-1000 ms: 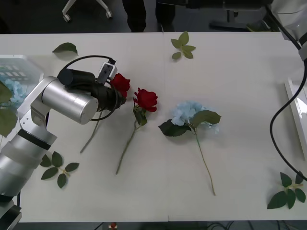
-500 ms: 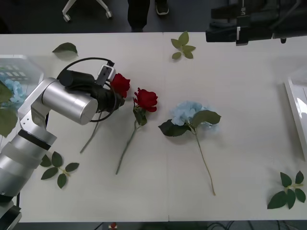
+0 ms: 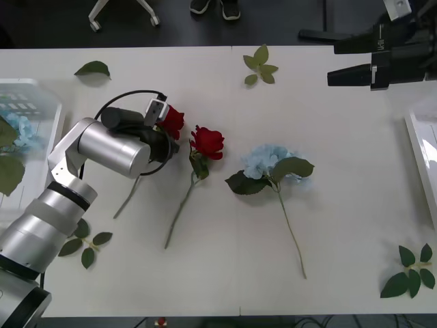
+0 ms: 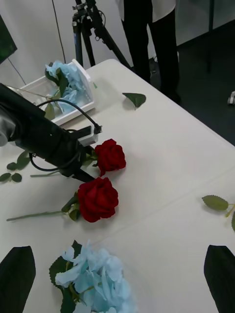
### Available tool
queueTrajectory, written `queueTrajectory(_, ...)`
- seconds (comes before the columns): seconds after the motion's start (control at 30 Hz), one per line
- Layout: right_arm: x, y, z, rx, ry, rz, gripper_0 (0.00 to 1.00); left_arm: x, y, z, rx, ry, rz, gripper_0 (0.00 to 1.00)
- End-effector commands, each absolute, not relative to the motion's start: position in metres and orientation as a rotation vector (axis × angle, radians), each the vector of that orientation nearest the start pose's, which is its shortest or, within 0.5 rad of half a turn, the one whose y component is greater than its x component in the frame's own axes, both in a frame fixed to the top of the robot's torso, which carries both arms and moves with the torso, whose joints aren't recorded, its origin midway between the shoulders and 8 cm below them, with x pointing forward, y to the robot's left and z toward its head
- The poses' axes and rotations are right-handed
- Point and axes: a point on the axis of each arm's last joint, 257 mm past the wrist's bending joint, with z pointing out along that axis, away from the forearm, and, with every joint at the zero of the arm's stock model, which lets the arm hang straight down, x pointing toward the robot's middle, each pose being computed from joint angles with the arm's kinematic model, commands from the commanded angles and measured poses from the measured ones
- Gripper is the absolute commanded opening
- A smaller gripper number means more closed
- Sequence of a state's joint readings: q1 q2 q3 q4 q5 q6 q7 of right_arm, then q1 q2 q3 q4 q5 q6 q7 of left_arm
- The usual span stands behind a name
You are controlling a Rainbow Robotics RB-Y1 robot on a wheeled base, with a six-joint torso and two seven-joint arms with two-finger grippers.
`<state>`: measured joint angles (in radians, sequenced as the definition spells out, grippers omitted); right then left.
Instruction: Place the red flowers into the right box and the blue flowers into the left box. If a person shows an open palm, hand one flower to the person first, then continue sorting.
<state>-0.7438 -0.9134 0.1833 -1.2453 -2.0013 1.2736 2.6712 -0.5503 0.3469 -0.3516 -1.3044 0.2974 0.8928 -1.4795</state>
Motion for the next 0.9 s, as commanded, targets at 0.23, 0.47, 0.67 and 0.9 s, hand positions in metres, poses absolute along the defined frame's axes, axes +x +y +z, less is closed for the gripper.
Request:
queueTrajectory(0.23,0.509,-0.191,-0.015,-1.218,1.584,0.715,1.0,0.609,0.139,-0.282,0.521,2.196,0.023,0.0)
queueTrajectory(0.47,0.507,-0.196,-0.016,-1.22,1.594,0.715,1.0,0.609,0.136,-0.276,0.522,2.186,0.004,0.0)
queueTrajectory(0.67,0.506,-0.196,-0.015,-1.22,1.591,0.717,1.0,0.598,0.139,-0.245,0.513,2.212,-0.058,0.0)
queueTrajectory(0.9,0.503,-0.197,-0.015,-1.23,1.593,0.727,1.0,0.562,0.144,-0.179,0.519,2.221,-0.176,0.0)
